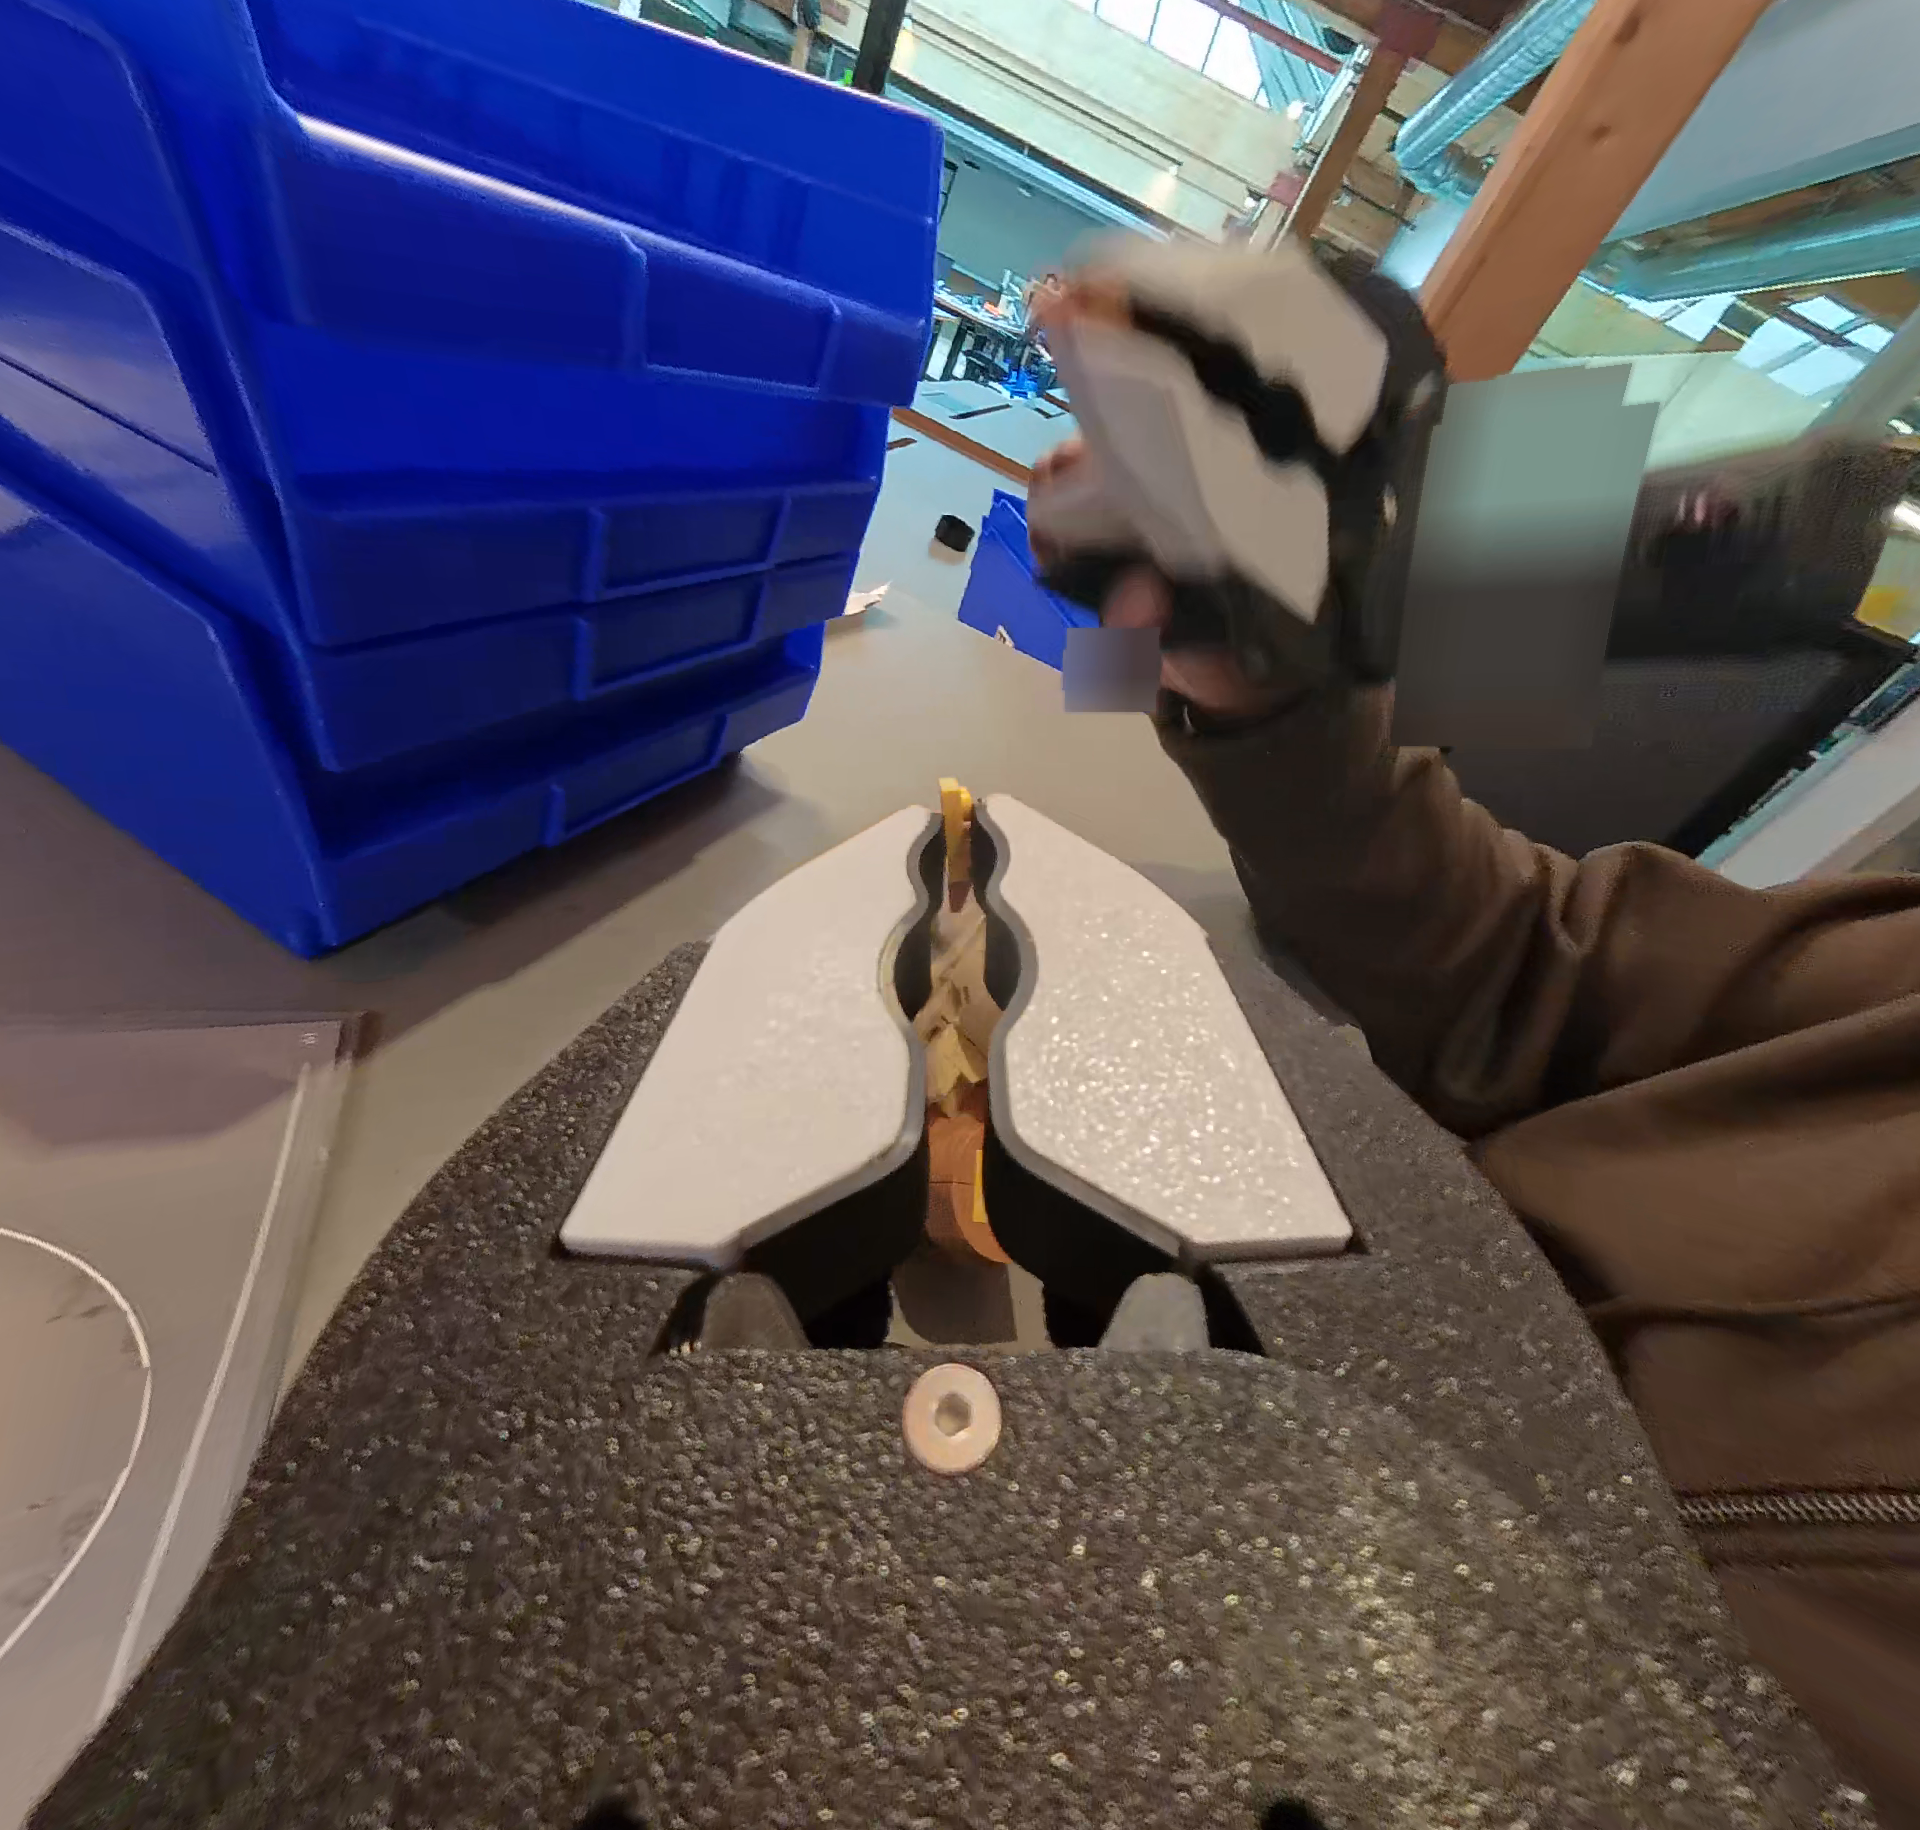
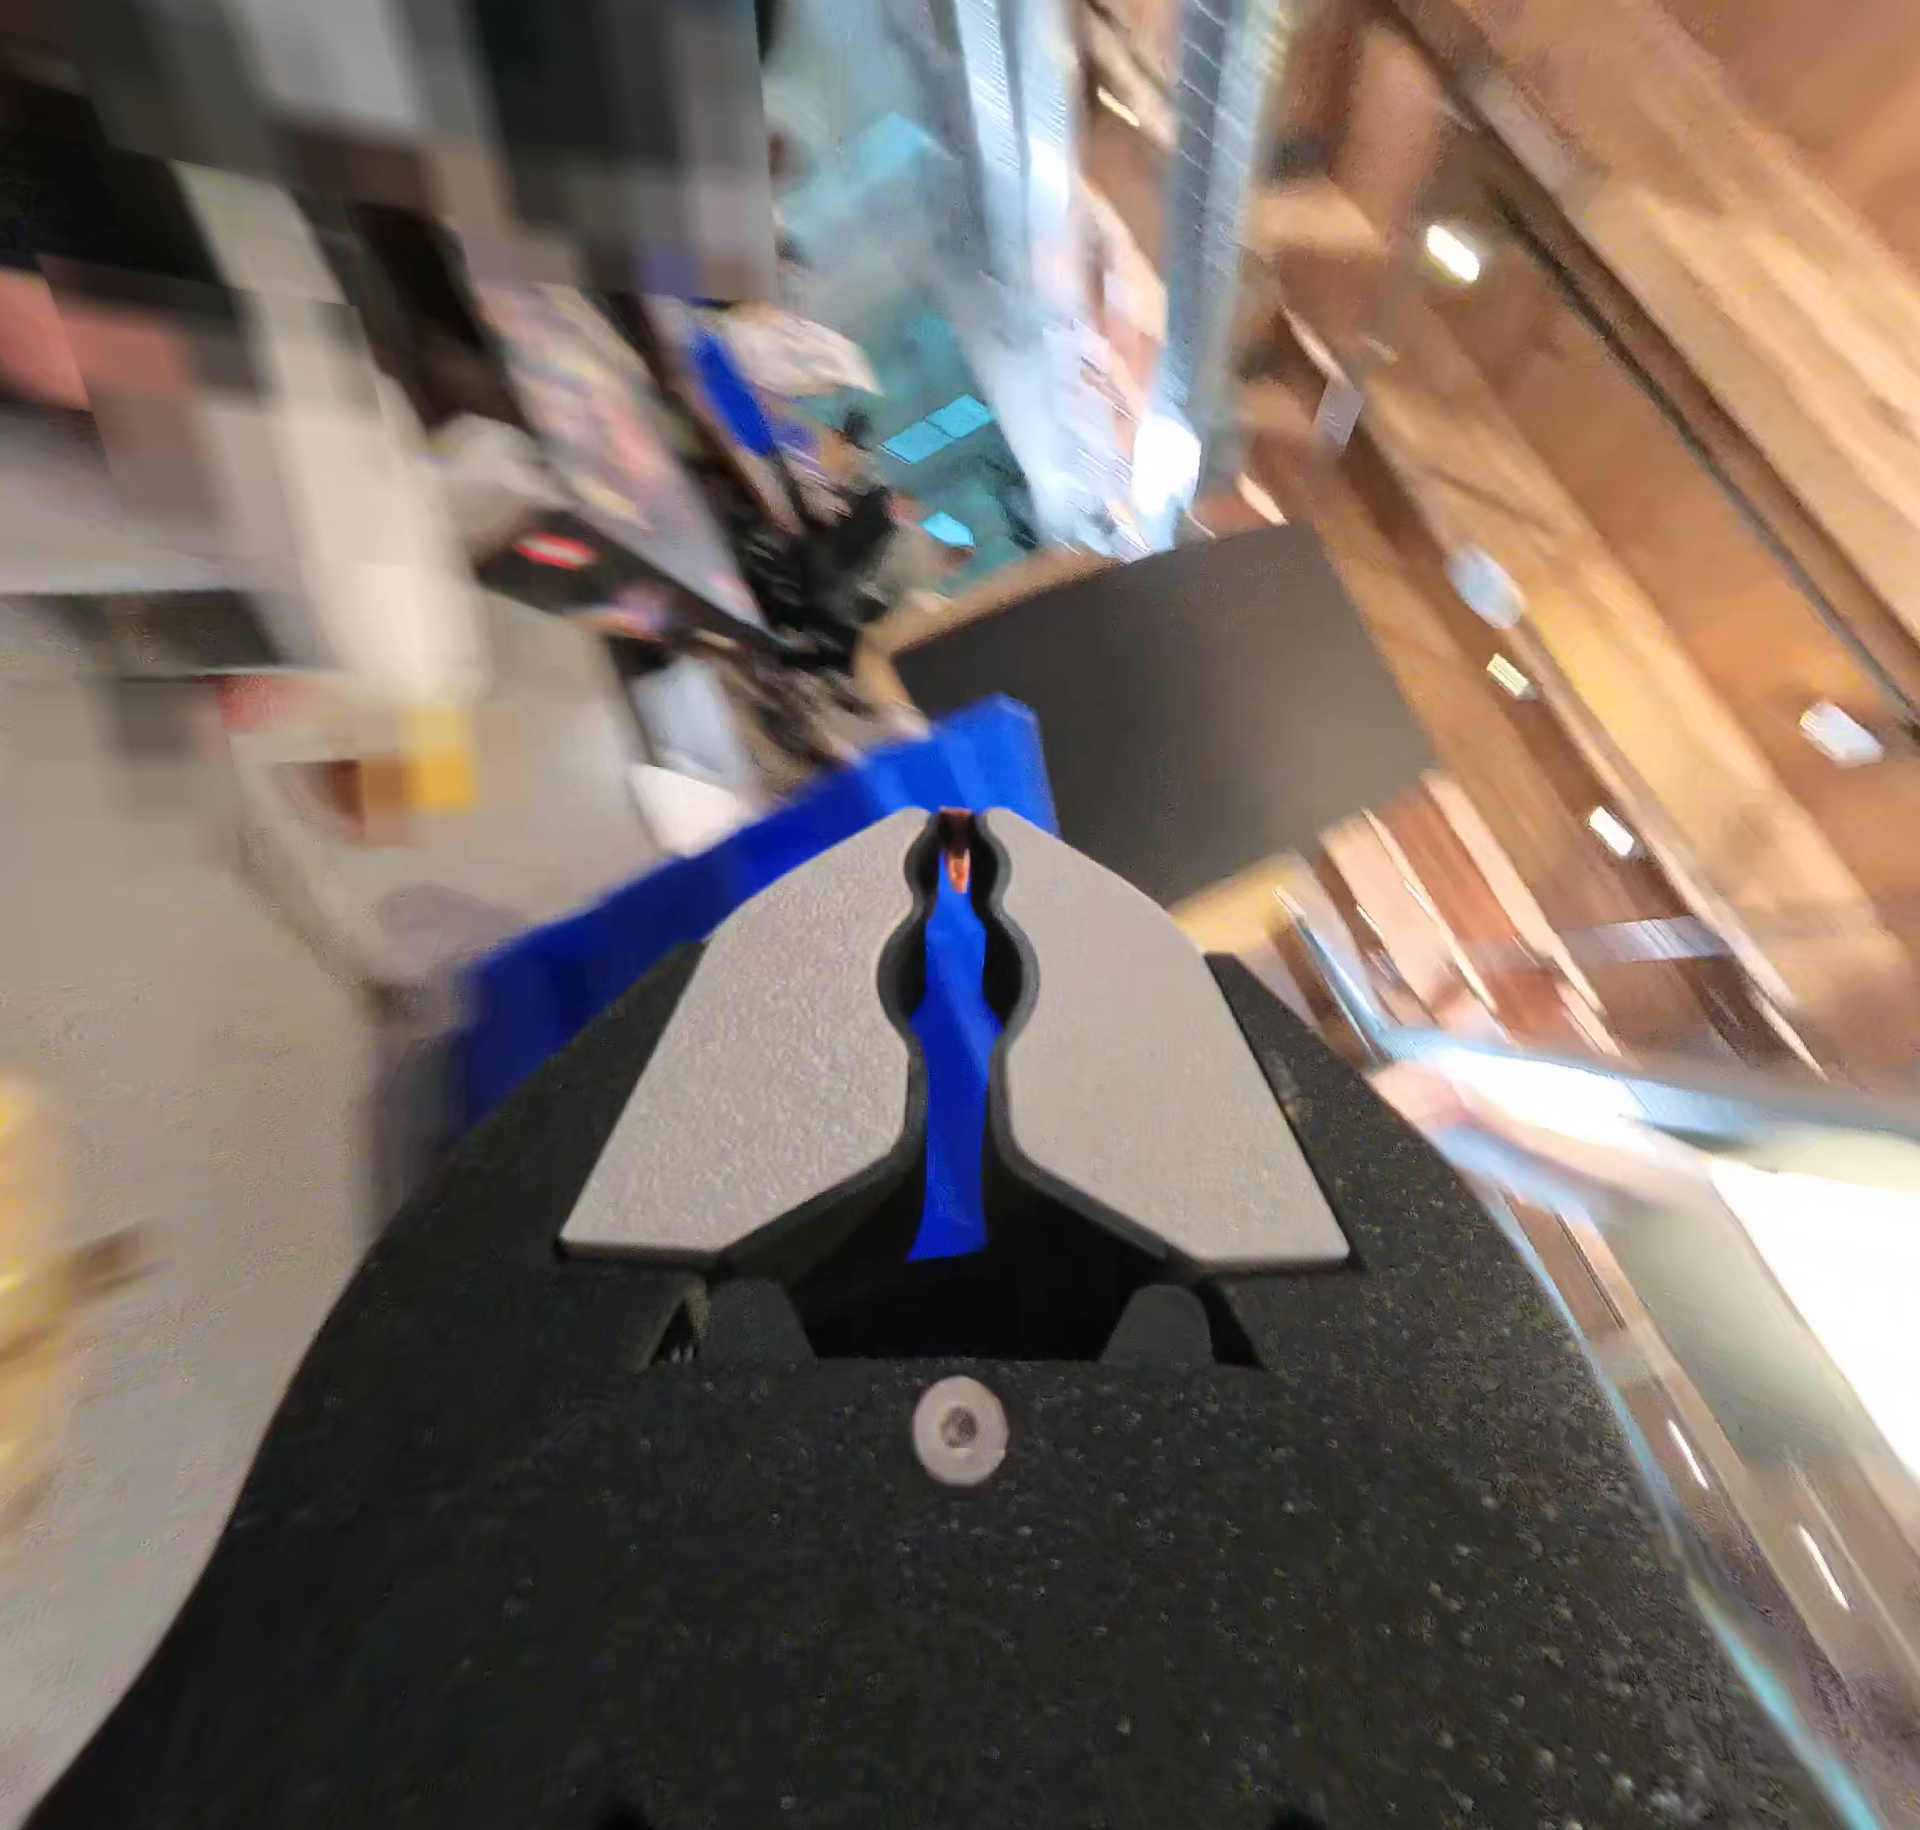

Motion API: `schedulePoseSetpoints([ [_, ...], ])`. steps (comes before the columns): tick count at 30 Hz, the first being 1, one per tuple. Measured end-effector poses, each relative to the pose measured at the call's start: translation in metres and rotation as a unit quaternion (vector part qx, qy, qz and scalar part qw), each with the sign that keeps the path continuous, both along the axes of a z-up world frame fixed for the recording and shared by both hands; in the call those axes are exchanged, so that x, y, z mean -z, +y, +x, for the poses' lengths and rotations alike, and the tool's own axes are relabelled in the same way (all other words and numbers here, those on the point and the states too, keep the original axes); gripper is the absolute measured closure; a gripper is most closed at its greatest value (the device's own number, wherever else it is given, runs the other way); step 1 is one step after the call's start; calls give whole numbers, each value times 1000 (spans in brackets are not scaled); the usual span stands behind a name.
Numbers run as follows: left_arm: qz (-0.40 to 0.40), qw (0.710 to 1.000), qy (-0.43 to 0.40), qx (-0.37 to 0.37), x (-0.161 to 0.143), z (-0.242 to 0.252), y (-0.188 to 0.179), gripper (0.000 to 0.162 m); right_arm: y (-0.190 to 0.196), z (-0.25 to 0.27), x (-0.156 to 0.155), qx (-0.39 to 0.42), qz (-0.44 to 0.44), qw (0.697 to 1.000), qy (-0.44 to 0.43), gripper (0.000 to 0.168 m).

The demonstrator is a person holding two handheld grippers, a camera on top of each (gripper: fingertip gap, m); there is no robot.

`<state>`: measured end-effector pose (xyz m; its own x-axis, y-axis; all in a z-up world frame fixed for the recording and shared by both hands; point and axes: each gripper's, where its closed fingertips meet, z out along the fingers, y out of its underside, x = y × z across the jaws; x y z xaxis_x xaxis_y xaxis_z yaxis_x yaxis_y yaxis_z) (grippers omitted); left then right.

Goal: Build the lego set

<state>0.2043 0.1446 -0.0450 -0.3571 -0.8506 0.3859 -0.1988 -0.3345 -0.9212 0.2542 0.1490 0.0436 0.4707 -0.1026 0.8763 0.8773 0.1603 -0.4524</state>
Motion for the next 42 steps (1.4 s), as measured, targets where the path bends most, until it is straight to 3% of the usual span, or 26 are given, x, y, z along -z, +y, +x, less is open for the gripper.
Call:
schedulePoseSetpoints([
  [3,14,1000,1,-11,3,3,1,158,24,94,-35,198,31,969,142,163],
  [5,23,1000,-2,-19,3,3,2,158,41,120,-26,205,-15,941,270,153],
  [7,20,999,-11,-27,1,3,5,158,44,120,-23,178,-17,928,327,158],
  [14,-15,997,-48,-54,-13,0,15,158,19,83,-5,191,0,968,166,152],
  [18,-53,993,-87,-67,-28,-4,18,158,13,14,18,102,0,994,26,152],
  [21,-97,987,-116,-62,-38,-7,18,157,9,-34,43,80,19,984,-160,151],
  [23,-134,981,-128,-52,-41,-8,18,157,9,-50,47,87,46,970,-221,151],
  [26,-181,972,-142,-40,-46,-9,17,158,10,-57,44,104,73,965,-228,146],
  [32,-199,969,-145,-28,-48,-9,10,158,13,-59,50,111,78,959,-251,146],
  [35,-195,971,-138,-29,-45,-7,10,158,11,-59,47,106,88,961,-241,156],
  [42,-149,979,-132,-47,-44,-6,9,157,10,-58,49,80,71,973,-204,157],
])
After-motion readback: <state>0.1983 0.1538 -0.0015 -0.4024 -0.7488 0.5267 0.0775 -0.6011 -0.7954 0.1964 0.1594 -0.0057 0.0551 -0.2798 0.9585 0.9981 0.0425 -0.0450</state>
